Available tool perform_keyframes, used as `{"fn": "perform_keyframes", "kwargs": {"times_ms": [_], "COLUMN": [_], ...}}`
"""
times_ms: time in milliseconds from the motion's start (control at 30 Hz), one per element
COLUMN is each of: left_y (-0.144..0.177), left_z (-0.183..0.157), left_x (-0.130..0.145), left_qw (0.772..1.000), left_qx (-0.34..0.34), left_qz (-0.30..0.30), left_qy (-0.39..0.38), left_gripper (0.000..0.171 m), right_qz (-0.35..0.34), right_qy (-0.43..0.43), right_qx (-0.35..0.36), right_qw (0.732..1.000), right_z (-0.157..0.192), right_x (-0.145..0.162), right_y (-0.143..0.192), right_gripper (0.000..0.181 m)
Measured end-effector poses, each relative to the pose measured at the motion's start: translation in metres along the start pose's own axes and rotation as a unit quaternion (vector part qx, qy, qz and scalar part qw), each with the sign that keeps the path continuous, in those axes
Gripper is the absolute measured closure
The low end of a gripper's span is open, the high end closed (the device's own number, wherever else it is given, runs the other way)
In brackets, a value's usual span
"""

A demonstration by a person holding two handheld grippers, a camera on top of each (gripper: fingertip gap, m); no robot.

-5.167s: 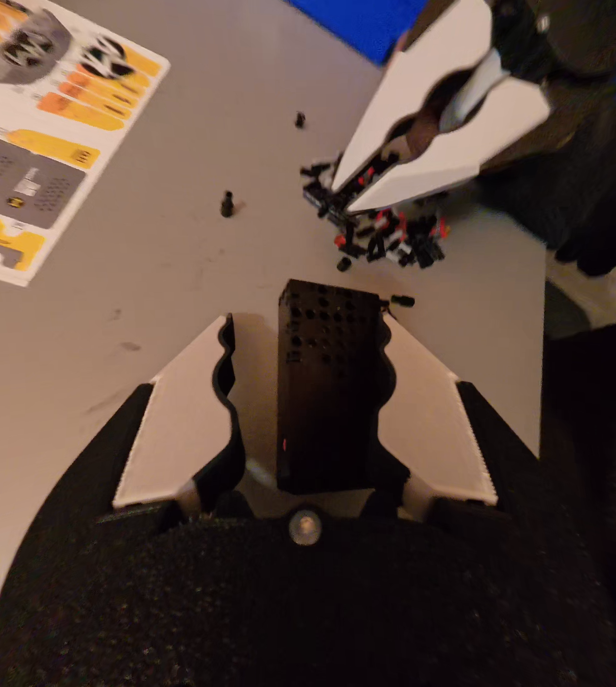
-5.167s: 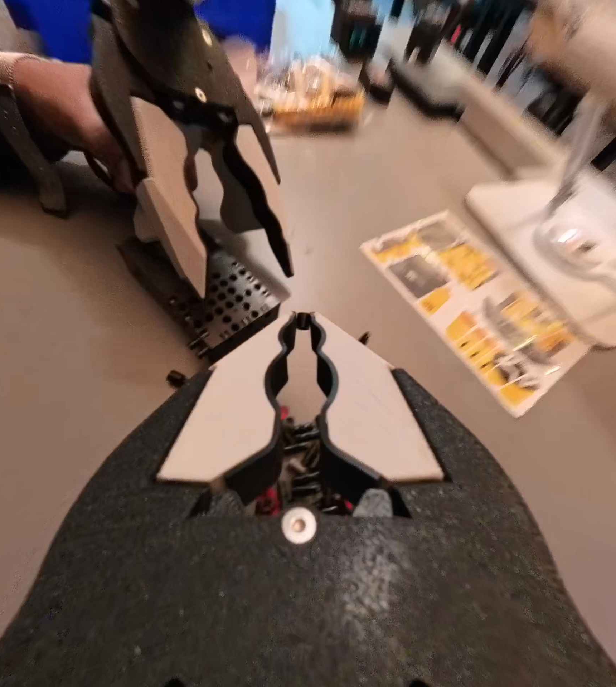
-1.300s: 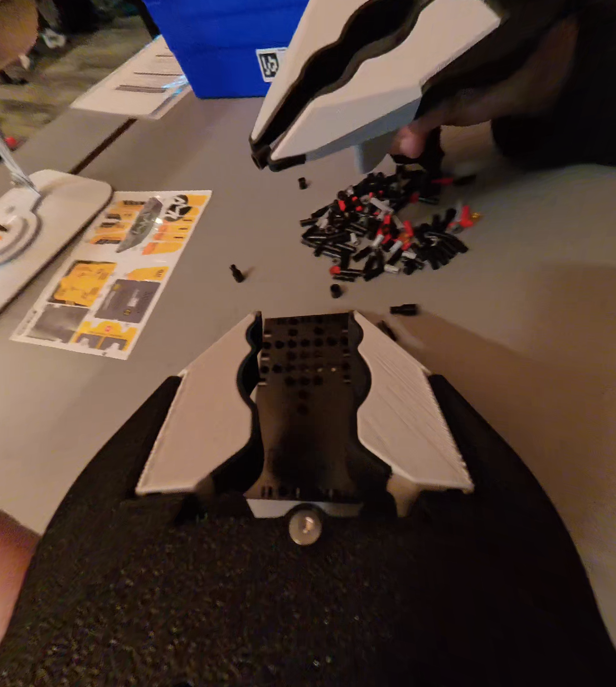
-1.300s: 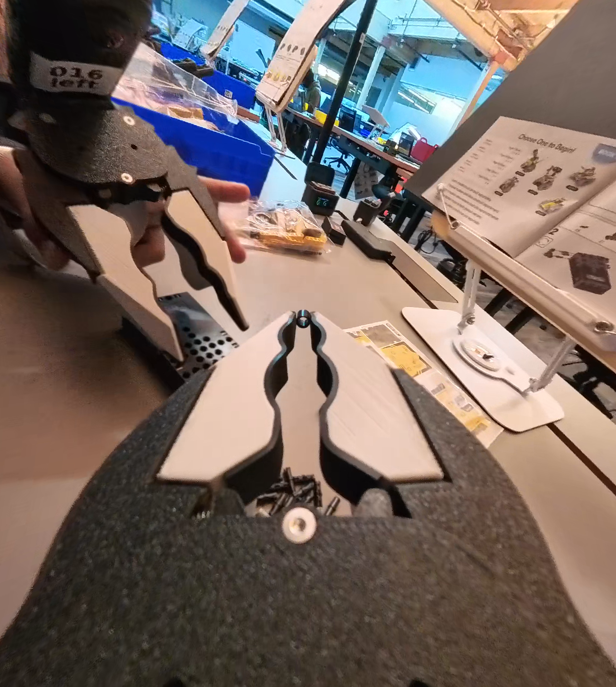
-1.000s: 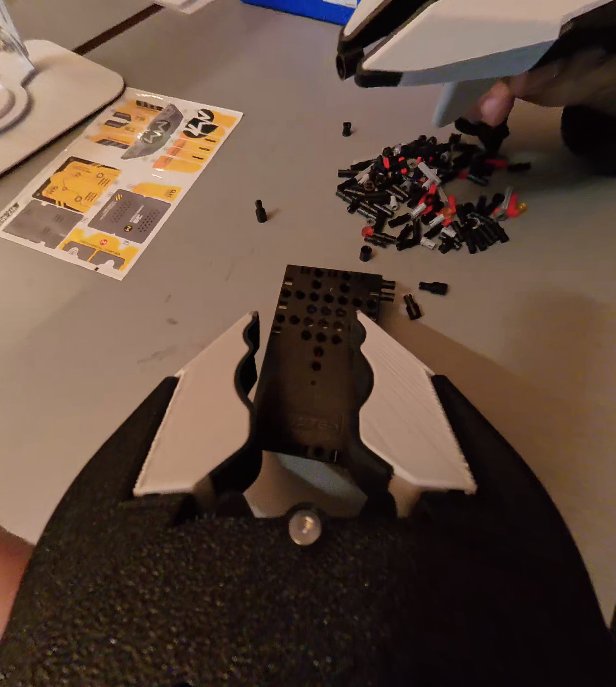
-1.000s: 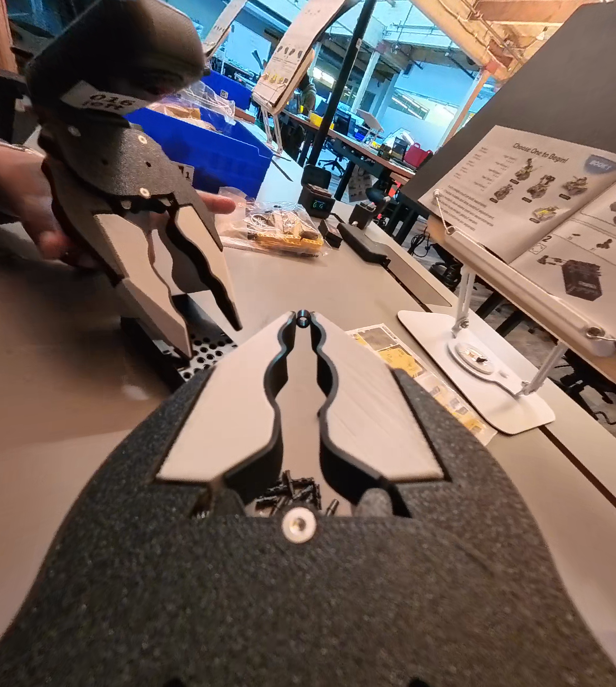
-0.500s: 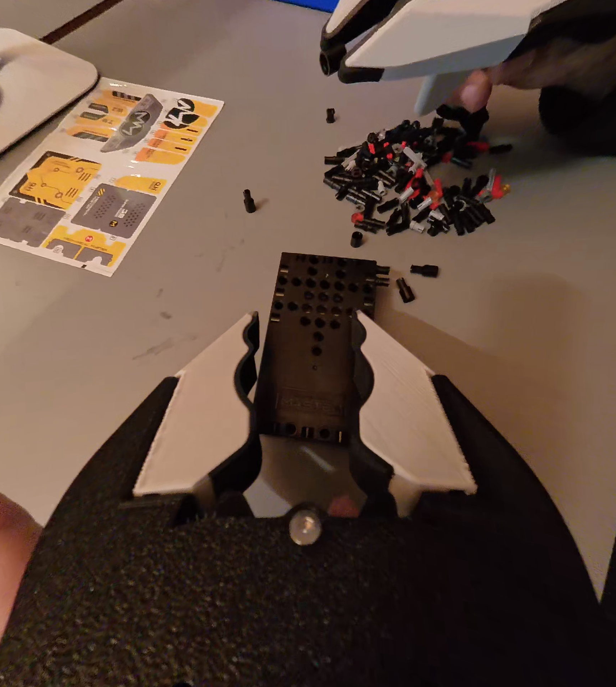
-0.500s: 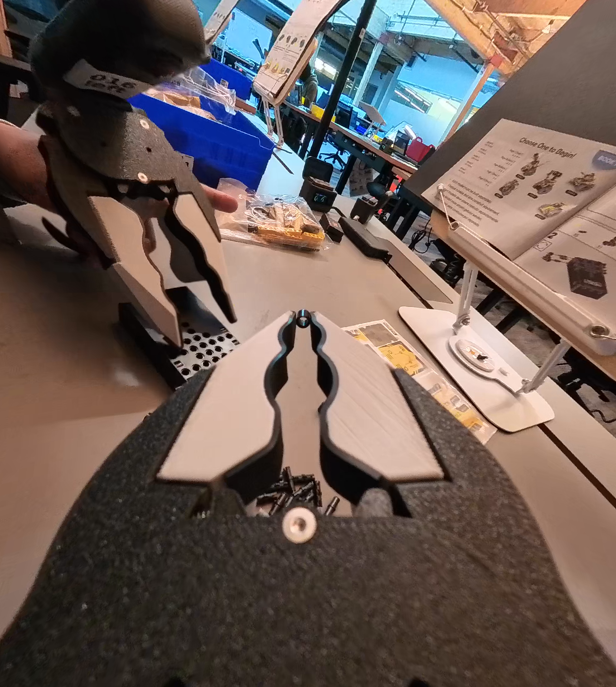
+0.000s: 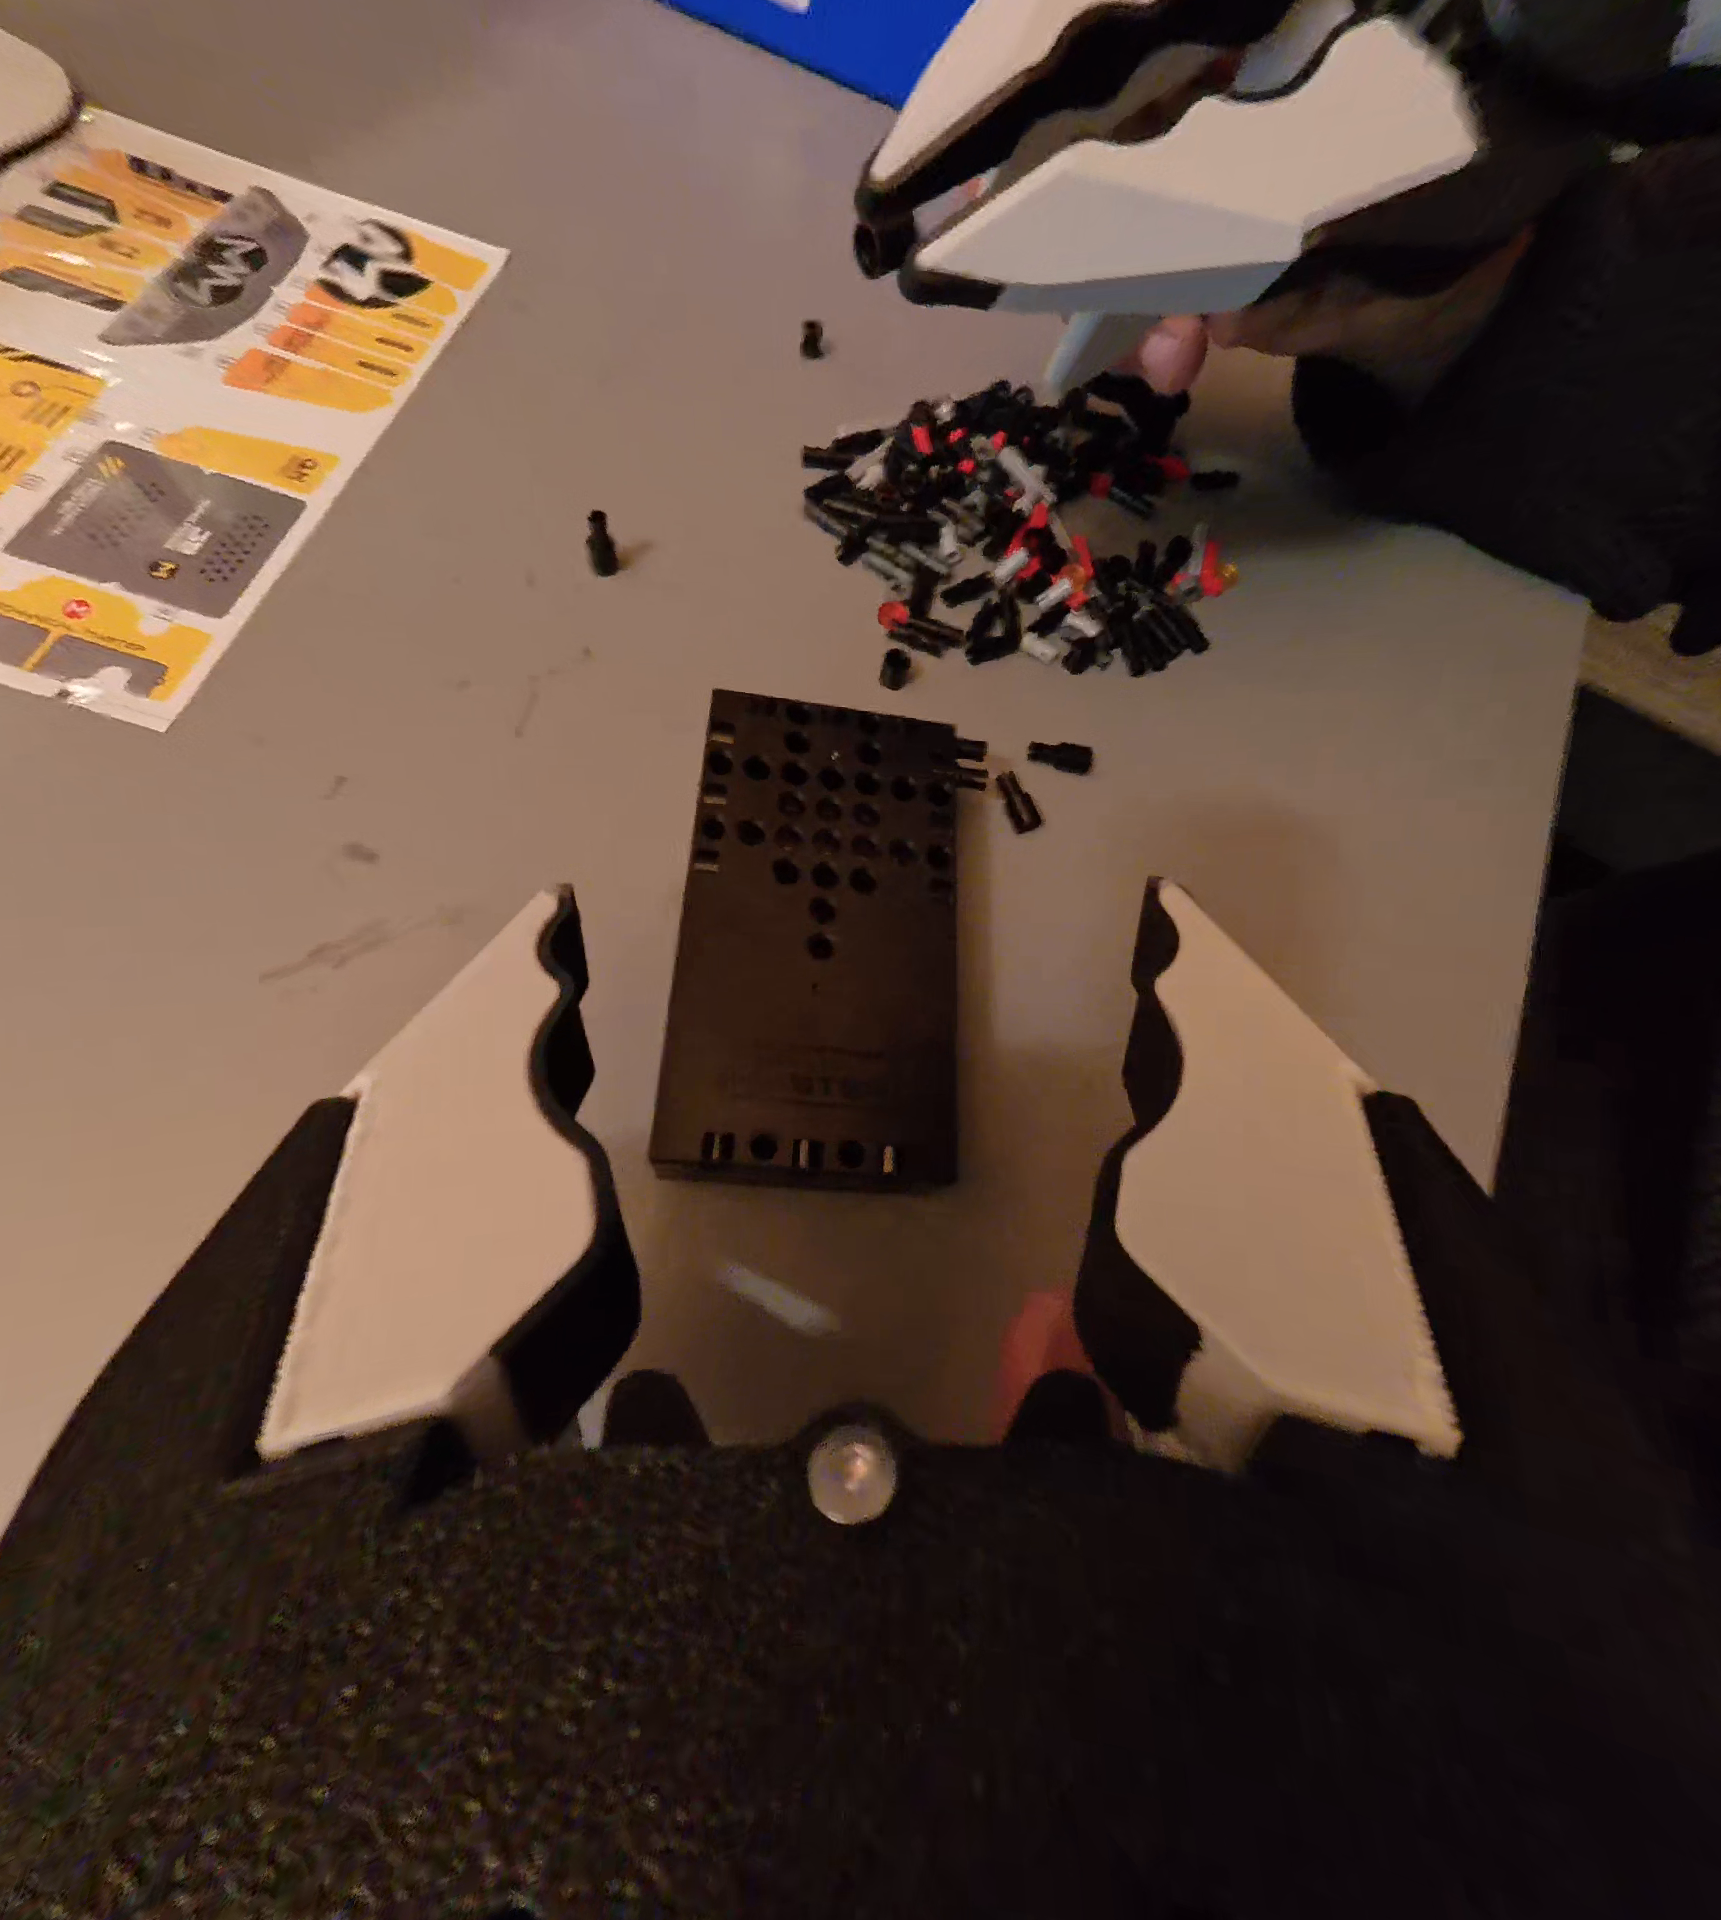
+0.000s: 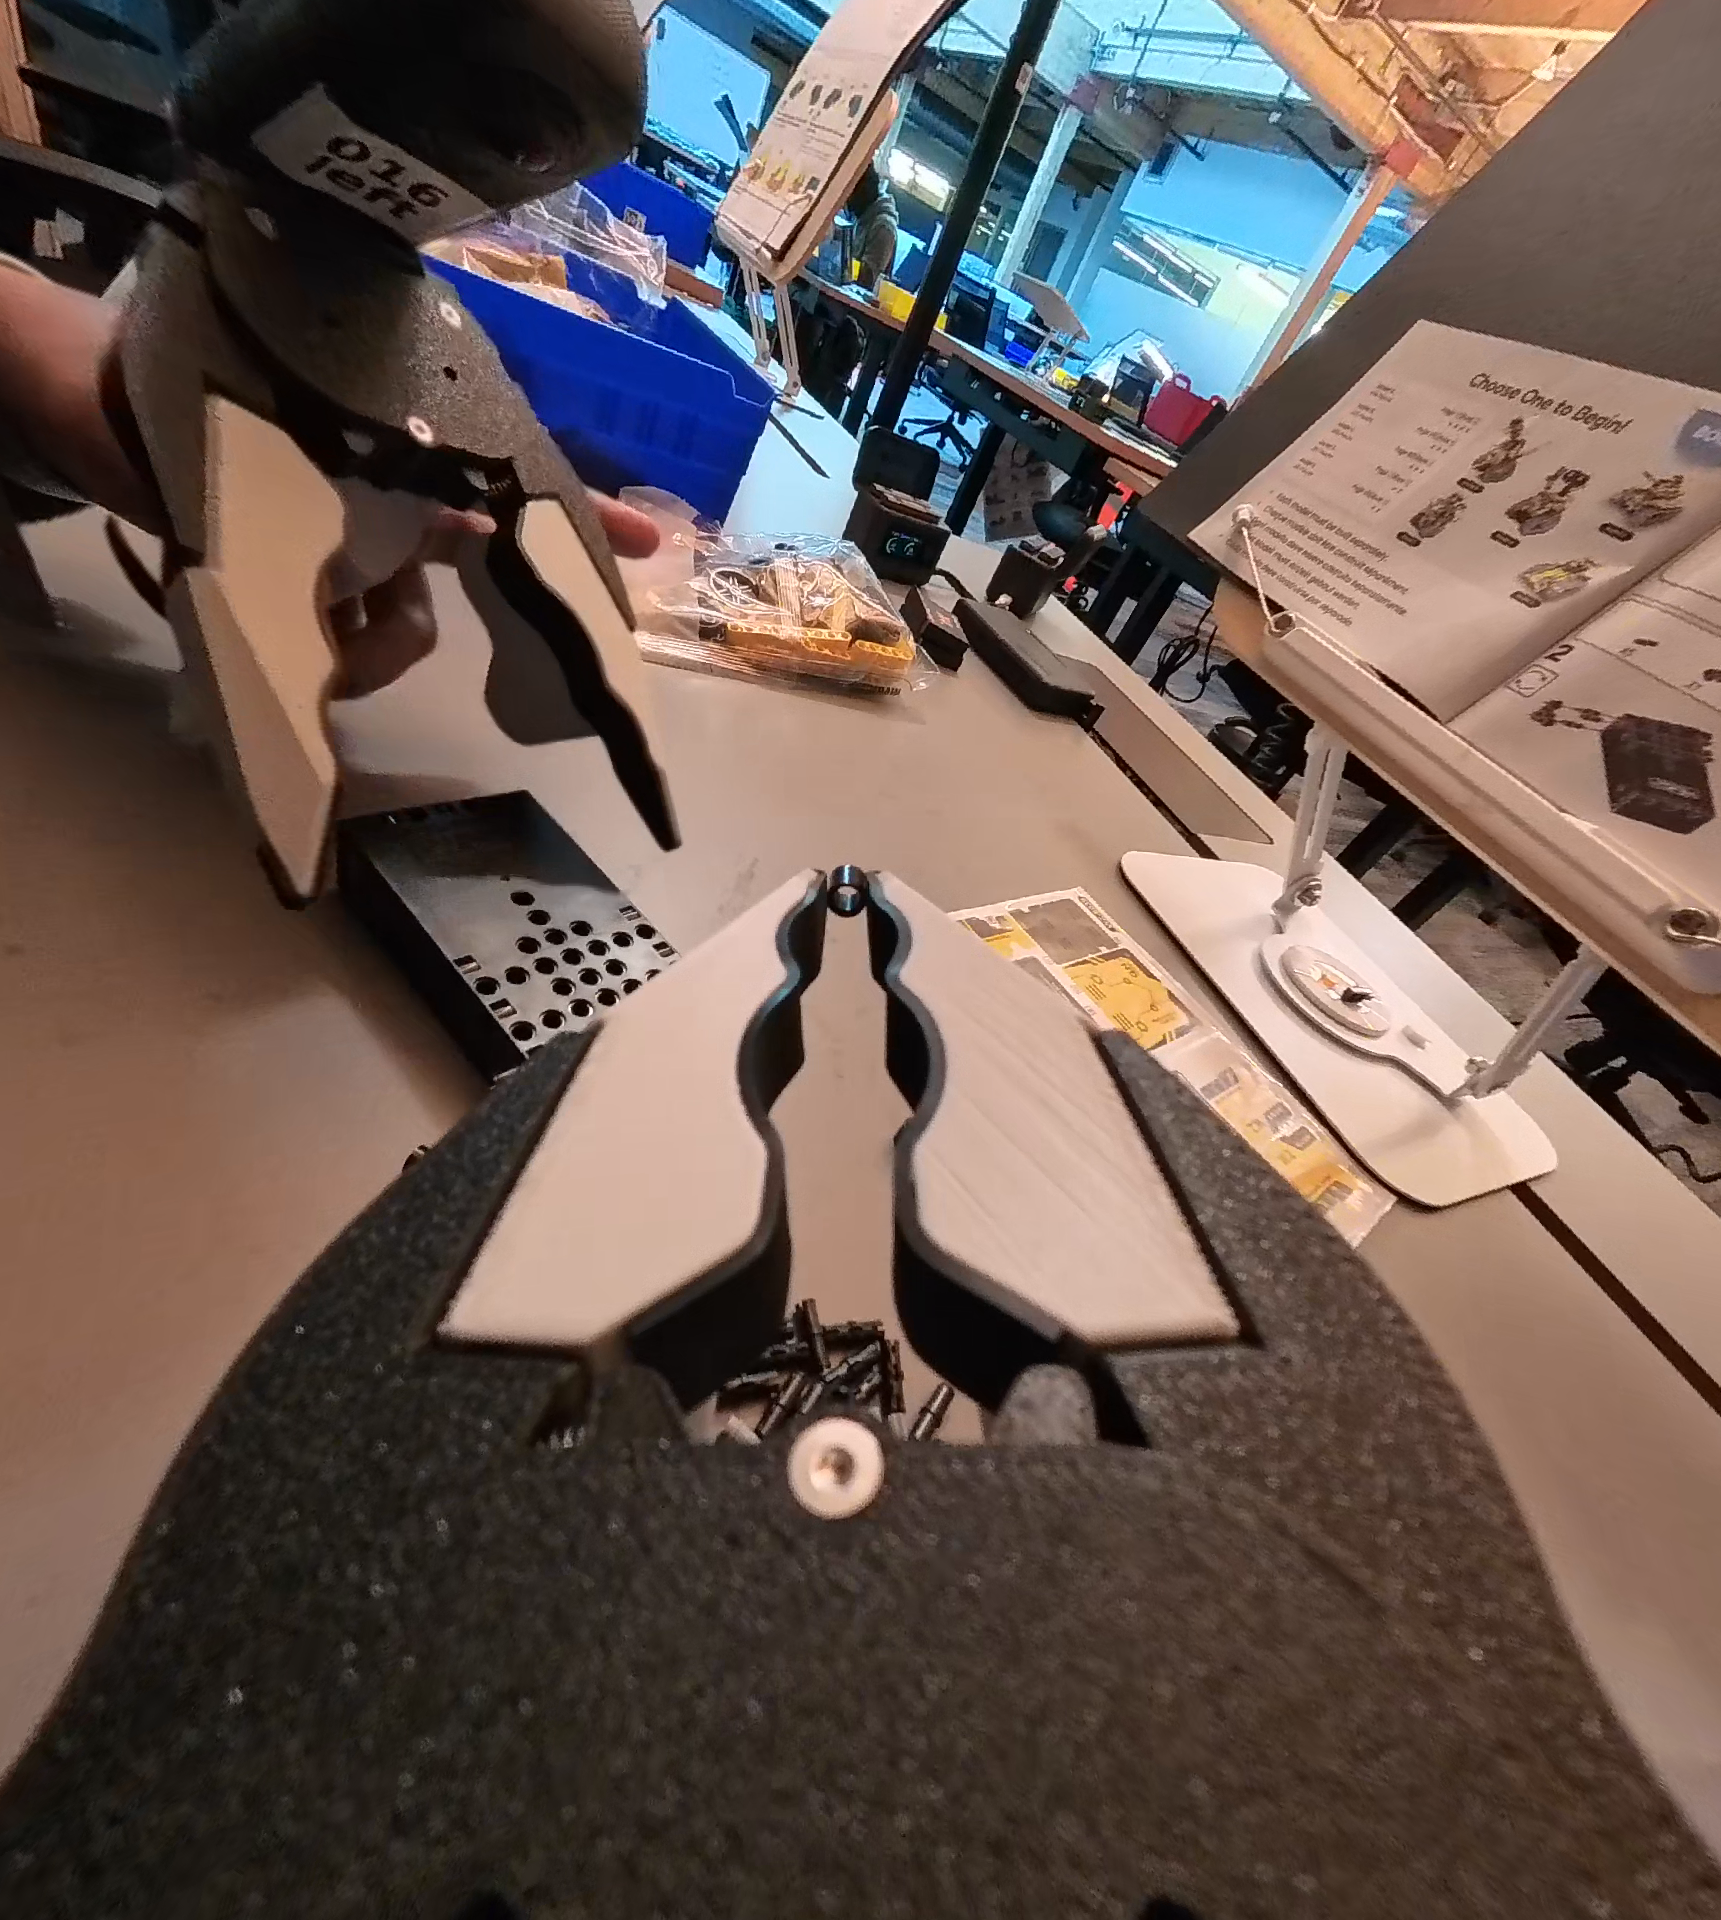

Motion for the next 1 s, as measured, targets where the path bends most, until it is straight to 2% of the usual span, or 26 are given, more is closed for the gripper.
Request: {"fn": "perform_keyframes", "kwargs": {"times_ms": [133, 300, 500, 633, 733, 900, 1000], "left_y": [0.001, 0.002, 0.010, 0.011, 0.006, -0.013, -0.025], "left_z": [0.008, 0.003, 0.016, 0.008, 0.006, -0.007, -0.006], "left_x": [-0.001, -0.011, -0.018, -0.017, -0.013, 0.003, 0.012], "left_qw": [0.997, 0.996, 0.989, 0.991, 0.994, 0.998, 0.993], "left_qx": [-0.072, -0.070, -0.115, -0.086, -0.081, -0.055, -0.081], "left_qz": [0.004, -0.050, -0.085, -0.103, -0.078, 0.026, 0.069], "left_qy": [-0.035, -0.005, 0.022, 0.005, 0.011, -0.031, -0.055], "left_gripper": [0.068, 0.068, 0.066, 0.067, 0.067, 0.067, 0.067], "right_qz": [0.000, 0.000, -0.002, -0.001, -0.001, 0.000, 0.000], "right_qy": [0.002, 0.005, 0.007, 0.009, 0.010, 0.012, 0.012], "right_qx": [0.000, 0.001, 0.002, 0.003, 0.003, 0.004, 0.003], "right_qw": [1.000, 1.000, 1.000, 1.000, 1.000, 1.000, 1.000], "right_z": [0.000, 0.001, 0.001, 0.001, 0.001, 0.001, 0.001], "right_x": [0.000, -0.001, -0.002, -0.002, -0.002, -0.002, -0.002], "right_y": [0.000, 0.001, 0.001, 0.001, 0.001, 0.001, 0.001], "right_gripper": [0.174, 0.174, 0.174, 0.174, 0.174, 0.174, 0.174]}}
Point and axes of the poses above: each gripper's, where its closed fingertips meet, y back along the fingers, x out of its underside, z = x × y across the jaws, the point moved 7 cm from there along y, back along the fingers, and after that the axes turned 3 degrees about z, right-handed, at the moved point
